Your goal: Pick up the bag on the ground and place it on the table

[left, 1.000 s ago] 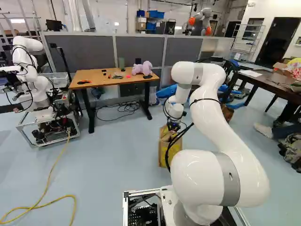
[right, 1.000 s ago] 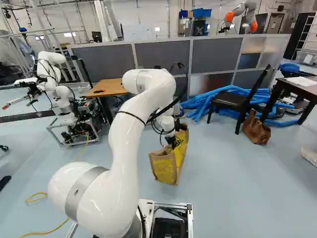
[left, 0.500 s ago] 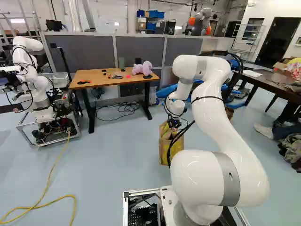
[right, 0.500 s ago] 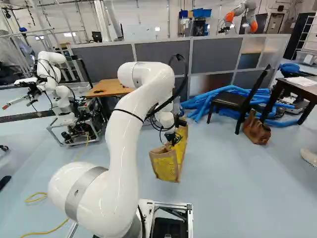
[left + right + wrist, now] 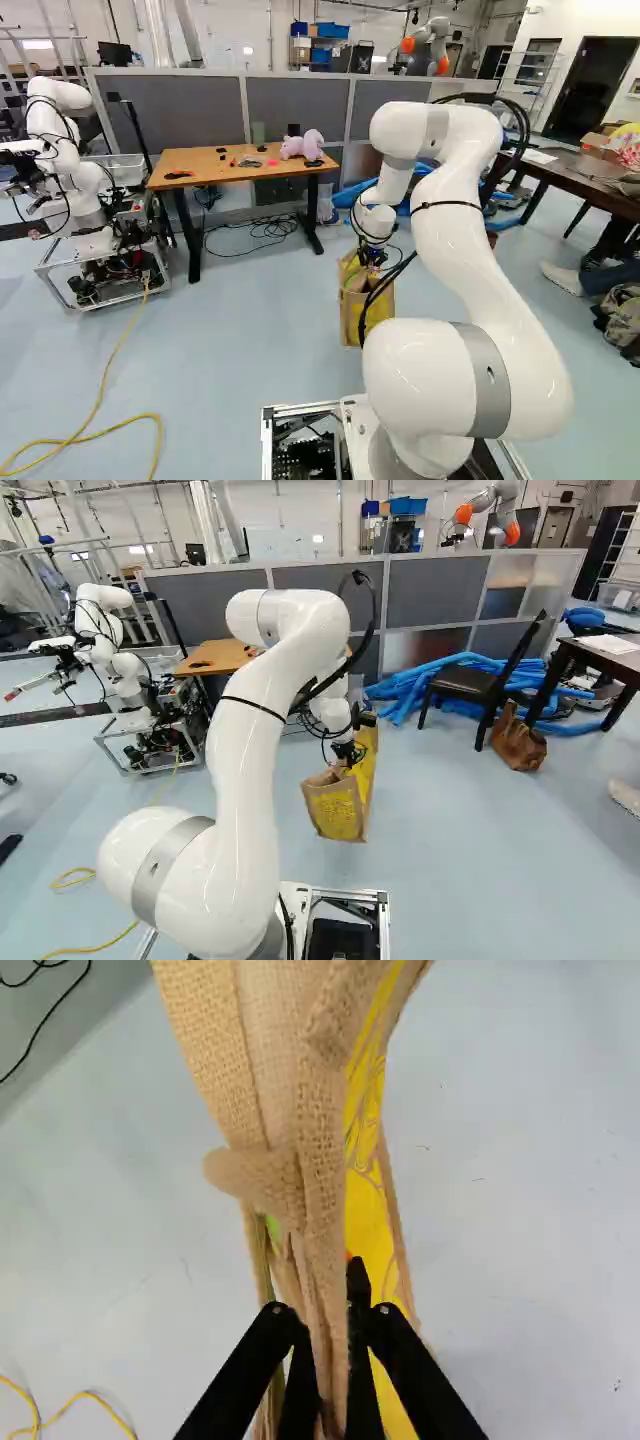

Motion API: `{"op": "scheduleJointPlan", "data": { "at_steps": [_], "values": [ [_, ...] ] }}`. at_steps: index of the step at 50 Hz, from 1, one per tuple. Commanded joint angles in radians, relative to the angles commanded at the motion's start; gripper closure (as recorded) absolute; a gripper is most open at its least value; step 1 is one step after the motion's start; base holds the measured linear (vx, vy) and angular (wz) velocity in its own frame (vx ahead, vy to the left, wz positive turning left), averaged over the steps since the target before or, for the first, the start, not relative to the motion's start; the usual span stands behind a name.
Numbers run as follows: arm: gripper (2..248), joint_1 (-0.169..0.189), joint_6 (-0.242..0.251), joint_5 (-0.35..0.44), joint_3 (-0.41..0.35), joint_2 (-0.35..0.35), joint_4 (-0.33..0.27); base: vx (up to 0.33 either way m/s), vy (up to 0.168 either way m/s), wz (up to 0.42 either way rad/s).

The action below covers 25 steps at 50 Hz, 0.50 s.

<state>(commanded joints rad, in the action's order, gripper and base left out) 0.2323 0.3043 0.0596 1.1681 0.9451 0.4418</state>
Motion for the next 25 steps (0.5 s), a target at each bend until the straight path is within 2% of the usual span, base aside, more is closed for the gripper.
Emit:
{"op": "scheduleJointPlan", "data": {
  "at_steps": [25],
  "values": [
    [229, 0.0, 0.0, 0.0, -0.057, -0.09, -0.025, 0.0, 0.0, 0.0]
  ]
}}
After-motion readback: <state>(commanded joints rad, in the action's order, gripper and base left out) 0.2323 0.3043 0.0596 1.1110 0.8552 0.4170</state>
